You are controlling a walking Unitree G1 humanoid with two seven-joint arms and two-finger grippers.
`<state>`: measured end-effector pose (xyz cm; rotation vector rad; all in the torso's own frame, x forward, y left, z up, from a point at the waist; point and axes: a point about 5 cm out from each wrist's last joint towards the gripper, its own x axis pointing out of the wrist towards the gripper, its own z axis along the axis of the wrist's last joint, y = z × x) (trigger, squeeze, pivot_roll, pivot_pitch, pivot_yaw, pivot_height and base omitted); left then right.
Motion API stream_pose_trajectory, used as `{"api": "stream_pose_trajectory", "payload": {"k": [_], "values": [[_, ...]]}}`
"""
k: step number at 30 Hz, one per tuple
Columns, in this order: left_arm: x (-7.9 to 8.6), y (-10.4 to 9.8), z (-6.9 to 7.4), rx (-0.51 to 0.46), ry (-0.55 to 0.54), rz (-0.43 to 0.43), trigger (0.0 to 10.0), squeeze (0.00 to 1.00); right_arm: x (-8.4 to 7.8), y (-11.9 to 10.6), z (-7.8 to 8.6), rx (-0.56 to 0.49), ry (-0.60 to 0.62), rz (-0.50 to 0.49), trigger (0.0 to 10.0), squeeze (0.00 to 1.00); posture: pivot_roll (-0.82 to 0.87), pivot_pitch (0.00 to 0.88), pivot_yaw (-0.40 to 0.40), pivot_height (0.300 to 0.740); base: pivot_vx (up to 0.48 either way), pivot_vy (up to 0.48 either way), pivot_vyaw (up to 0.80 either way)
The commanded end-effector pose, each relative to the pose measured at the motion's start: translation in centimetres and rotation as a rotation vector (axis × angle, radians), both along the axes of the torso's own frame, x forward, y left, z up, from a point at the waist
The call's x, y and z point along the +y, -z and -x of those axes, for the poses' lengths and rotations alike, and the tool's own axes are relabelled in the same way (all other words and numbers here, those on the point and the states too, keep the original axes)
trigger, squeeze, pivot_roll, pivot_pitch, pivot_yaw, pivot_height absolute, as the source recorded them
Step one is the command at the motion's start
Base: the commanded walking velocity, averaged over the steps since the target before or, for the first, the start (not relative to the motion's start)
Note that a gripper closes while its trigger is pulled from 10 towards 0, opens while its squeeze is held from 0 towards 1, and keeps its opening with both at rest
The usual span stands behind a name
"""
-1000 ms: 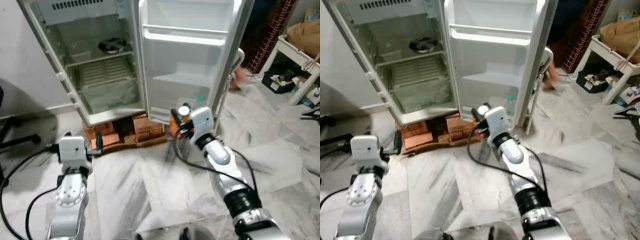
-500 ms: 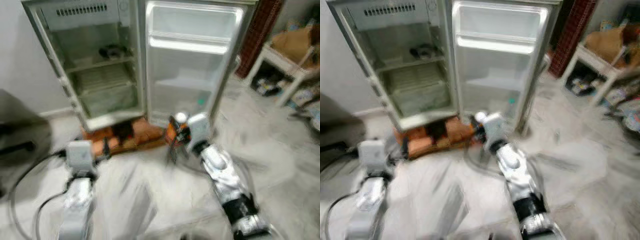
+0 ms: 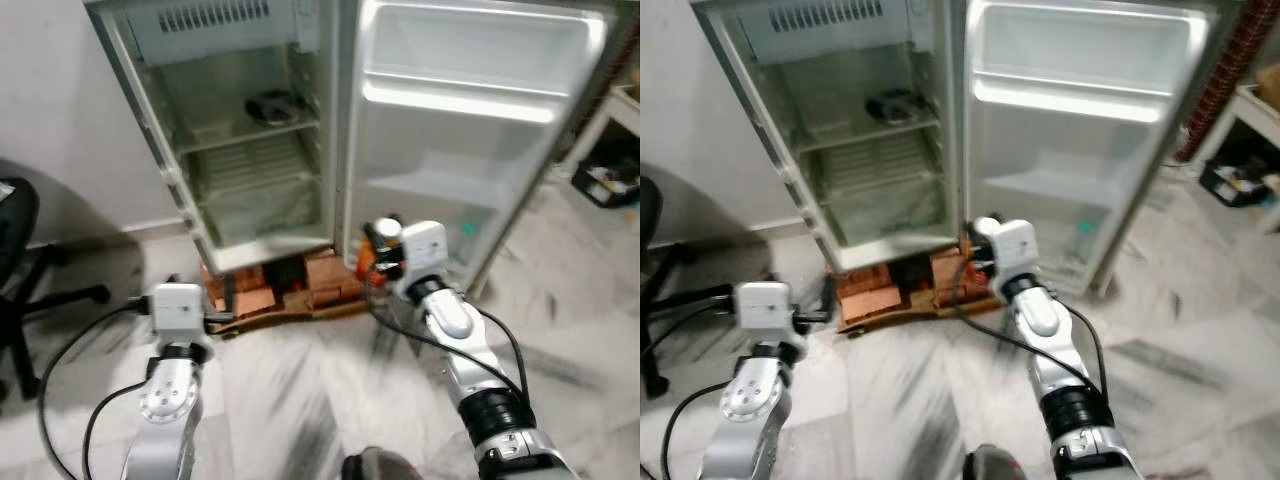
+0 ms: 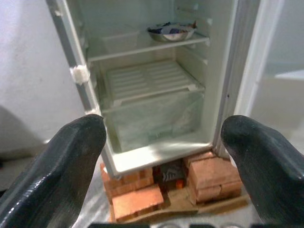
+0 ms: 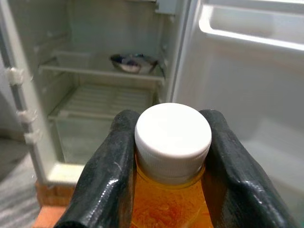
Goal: Restocking fridge
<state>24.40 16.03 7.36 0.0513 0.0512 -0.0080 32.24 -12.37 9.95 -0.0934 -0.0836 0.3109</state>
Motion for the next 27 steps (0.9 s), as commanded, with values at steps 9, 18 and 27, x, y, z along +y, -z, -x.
{"api": "stream_pose_trajectory", "payload": {"k": [9,18,27], "values": [[0.7,0.6,0.0,0.028,-0.061,0.029,10.0,0.00,1.1,0.7,0.5,0.016,-0.016,-0.028,10.0,0.00,0.00,0.085,0.008,0.740,0.394,0.000,-0.46],[2.9,0.2,1.1,0.021,-0.108,-0.046,10.0,0.00,0.0,0.1,0.7,-0.024,0.026,0.005,10.0,0.00,0.02,0.075,0.006,0.740,0.000,0.000,0.00],[4.4,1.2,5.3,0.080,-0.175,-0.073,10.0,0.00,-3.4,1.1,2.3,-0.001,0.142,0.090,10.0,0.00,0.03,0.065,-0.003,0.740,0.000,0.000,0.00]]}}
